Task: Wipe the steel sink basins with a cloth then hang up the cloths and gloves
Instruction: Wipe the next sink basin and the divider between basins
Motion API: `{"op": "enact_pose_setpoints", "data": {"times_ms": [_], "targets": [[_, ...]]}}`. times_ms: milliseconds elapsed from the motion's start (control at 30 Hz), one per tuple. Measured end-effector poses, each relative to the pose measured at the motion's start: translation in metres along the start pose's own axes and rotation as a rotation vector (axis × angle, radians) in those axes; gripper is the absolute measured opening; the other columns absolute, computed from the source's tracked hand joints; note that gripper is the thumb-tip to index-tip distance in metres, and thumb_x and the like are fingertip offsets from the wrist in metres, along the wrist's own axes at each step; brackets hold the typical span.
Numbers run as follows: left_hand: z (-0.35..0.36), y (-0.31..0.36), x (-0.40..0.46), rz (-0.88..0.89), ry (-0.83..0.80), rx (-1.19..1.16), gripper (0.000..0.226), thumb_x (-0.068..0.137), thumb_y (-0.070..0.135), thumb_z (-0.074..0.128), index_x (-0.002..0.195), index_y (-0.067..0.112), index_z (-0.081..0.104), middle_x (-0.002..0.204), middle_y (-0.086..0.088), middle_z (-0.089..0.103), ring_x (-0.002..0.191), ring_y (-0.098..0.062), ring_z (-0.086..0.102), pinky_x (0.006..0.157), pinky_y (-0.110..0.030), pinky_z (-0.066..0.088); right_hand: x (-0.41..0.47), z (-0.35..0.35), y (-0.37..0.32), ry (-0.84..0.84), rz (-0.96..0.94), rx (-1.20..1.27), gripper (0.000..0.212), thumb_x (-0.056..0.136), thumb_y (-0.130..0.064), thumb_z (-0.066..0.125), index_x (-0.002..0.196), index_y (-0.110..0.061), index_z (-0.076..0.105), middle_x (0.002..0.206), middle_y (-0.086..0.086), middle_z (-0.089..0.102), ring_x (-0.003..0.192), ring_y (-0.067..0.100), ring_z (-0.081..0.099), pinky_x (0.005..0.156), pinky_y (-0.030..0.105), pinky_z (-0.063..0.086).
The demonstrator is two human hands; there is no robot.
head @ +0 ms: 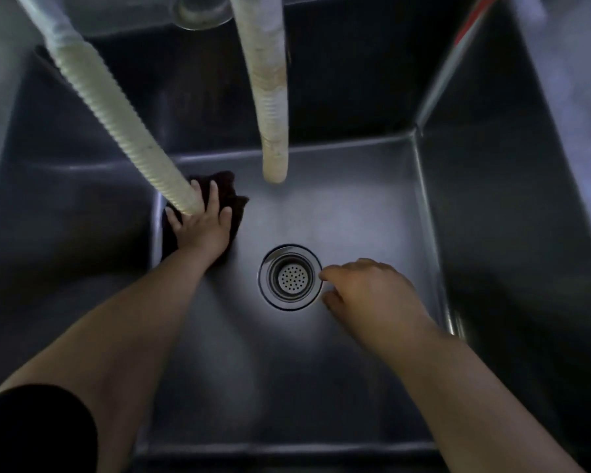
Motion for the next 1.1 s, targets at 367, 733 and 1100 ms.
{"op": "enact_pose_setpoints", "data": {"times_ms": [367, 733, 1100], "targets": [[0.012, 0.081, -0.031, 0.472, 0.013, 0.074, 0.062, 0.095, 0.046, 0.017, 0.150, 0.026, -0.001, 0.159, -0.001, -0.006, 0.145, -0.023, -0.011, 0.114, -0.051, -0.008, 0.005, -0.002, 0.006, -0.042, 0.012, -0.043, 0.015, 0.088, -0.014, 0.049, 0.100, -0.018, 0.057, 0.093, 0.003, 0.062, 0.090, 0.023, 0.053, 0.070, 0.030, 0.030], [-0.018, 0.033, 0.046, -0.244, 0.044, -0.113, 0.068, 0.098, 0.036, 0.034, 0.148, -0.001, 0.005, 0.157, -0.018, -0.003, 0.144, -0.035, -0.007, 0.115, -0.052, -0.005, 0.006, -0.017, 0.039, 0.025, 0.190, -0.003, 0.020, 0.085, -0.016, 0.057, 0.104, -0.023, 0.055, 0.096, -0.002, 0.063, 0.089, 0.021, 0.057, 0.066, 0.028, 0.027], [0.006, 0.238, -0.003, 0.480, 0.032, 0.053, 0.065, 0.097, 0.044, 0.021, 0.150, 0.018, -0.006, 0.158, -0.005, -0.010, 0.144, -0.026, -0.014, 0.110, -0.049, -0.015, 0.006, -0.023, 0.070, 0.079, 0.406, 0.124, 0.030, 0.092, -0.011, 0.045, 0.117, -0.024, 0.054, 0.109, -0.003, 0.062, 0.097, 0.019, 0.056, 0.068, 0.029, 0.033]]}}
Point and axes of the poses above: each hand's wrist, its own x-axis towards the middle knuckle, its own z-axis out of the palm, y = z × x, the point moved 2 cm from there along x, towards the middle knuckle
